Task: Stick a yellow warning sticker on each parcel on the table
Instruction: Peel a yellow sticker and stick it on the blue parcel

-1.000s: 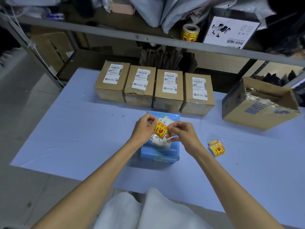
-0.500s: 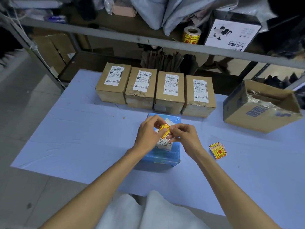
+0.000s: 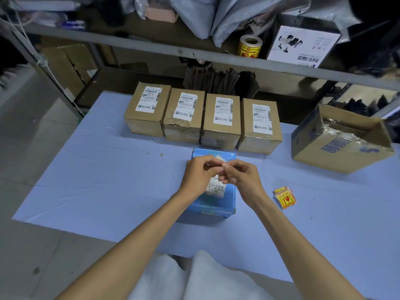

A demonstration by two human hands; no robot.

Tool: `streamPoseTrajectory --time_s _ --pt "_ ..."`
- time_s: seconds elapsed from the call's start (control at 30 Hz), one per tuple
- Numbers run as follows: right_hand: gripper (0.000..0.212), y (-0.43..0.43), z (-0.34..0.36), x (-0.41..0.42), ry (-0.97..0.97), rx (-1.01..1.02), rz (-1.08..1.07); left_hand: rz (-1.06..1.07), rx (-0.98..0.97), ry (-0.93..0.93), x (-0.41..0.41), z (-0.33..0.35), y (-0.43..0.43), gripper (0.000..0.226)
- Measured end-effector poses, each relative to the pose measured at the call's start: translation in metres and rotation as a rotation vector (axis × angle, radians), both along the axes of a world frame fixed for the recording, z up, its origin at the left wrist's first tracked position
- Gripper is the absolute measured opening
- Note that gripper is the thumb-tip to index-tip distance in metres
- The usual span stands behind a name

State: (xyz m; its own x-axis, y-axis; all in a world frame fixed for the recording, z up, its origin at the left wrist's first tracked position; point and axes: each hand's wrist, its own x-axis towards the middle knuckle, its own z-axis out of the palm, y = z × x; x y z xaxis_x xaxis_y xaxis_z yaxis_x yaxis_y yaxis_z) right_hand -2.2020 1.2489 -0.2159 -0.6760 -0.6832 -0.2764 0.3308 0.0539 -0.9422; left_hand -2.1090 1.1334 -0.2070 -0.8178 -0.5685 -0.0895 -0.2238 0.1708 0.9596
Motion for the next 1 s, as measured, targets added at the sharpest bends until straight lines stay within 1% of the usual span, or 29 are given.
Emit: streamPoseTrajectory --time_s 0.17,0.33,0.8,0.9,1.0 --pt "0.012 0.000 0.000 -0.001 -0.039 0.003 -0.019 -0.003 0.066 0.010 0.000 0.003 -0.001 0.015" --pt "0.011 -0.001 -0.002 0.000 -0.050 -0.010 -0.018 0.000 0.088 0.021 0.002 0.003 -0.002 0.015" --pt "0.013 -0.007 -0.003 0.004 0.001 0.012 -0.063 0.048 0.188 0.025 0.003 -0.001 -0.003 0.016" --pt "0.014 -0.009 0.000 0.006 0.045 0.050 -0.103 0.066 0.218 0.029 0.002 -0.002 -0.003 0.016" --pt "0.017 -0.011 0.003 0.007 0.049 0.070 -0.151 0.064 0.268 0.028 0.001 0.000 -0.002 0.016"
